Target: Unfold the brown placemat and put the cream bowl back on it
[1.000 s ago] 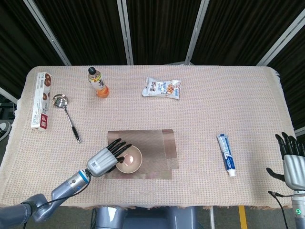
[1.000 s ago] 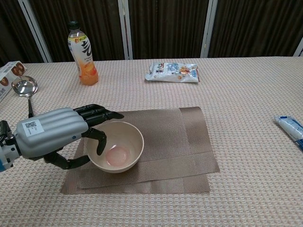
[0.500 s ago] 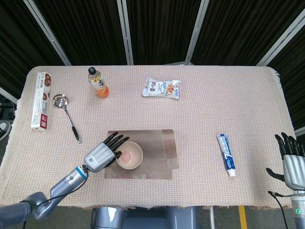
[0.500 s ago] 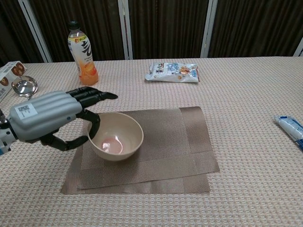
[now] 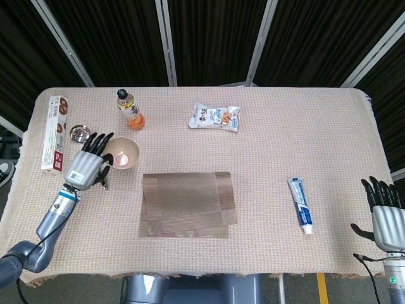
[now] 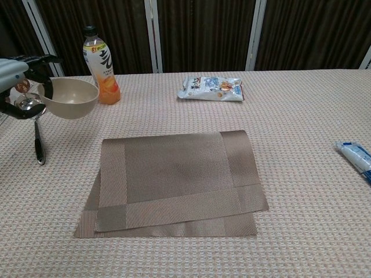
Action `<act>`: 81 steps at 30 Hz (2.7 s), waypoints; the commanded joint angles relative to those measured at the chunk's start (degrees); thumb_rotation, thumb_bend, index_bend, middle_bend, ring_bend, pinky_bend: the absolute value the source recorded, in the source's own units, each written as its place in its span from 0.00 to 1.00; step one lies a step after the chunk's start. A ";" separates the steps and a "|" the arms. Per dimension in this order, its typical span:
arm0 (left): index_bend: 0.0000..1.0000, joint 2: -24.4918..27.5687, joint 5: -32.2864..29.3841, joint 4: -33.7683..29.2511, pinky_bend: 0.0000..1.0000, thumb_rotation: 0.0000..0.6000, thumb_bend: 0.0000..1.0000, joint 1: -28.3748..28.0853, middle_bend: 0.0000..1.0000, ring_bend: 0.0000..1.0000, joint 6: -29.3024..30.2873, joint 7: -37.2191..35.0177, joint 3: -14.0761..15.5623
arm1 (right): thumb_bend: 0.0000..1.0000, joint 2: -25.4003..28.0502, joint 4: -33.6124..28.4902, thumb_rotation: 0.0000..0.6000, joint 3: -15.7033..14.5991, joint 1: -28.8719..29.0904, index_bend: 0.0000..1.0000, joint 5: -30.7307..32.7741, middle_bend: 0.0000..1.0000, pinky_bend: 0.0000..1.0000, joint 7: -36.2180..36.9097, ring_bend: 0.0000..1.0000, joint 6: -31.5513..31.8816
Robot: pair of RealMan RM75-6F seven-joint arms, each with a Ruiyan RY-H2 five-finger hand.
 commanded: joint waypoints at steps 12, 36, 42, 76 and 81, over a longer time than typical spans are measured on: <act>0.59 -7.54 -6.03 20.71 0.00 1.00 0.44 -0.02 0.00 0.00 -7.02 -14.10 -1.50 | 0.00 -0.73 -0.03 1.00 -0.18 0.32 0.00 0.44 0.00 0.00 -1.60 0.00 -0.64; 0.10 -5.67 4.12 14.22 0.00 1.00 0.00 1.66 0.00 0.00 9.45 -25.27 3.22 | 0.00 -1.03 0.07 1.00 -0.31 0.53 0.00 0.82 0.00 0.00 -2.13 0.00 -1.13; 0.20 -2.39 12.51 4.17 0.00 1.00 0.00 0.57 0.00 0.00 13.39 -19.67 8.25 | 0.00 -0.81 0.03 1.00 -0.22 0.45 0.00 0.82 0.00 0.00 -1.75 0.00 -0.92; 0.36 -10.53 21.50 4.85 0.00 1.00 0.06 -0.40 0.00 0.00 9.01 -13.33 18.18 | 0.00 -0.48 0.70 1.00 -0.12 0.30 0.00 1.45 0.00 0.00 -0.74 0.00 -1.21; 0.36 -11.15 21.51 5.55 0.00 1.00 0.06 -0.69 0.00 0.00 8.28 -12.93 18.31 | 0.00 -0.45 0.72 1.00 -0.06 0.27 0.00 1.50 0.00 0.00 -0.66 0.00 -1.14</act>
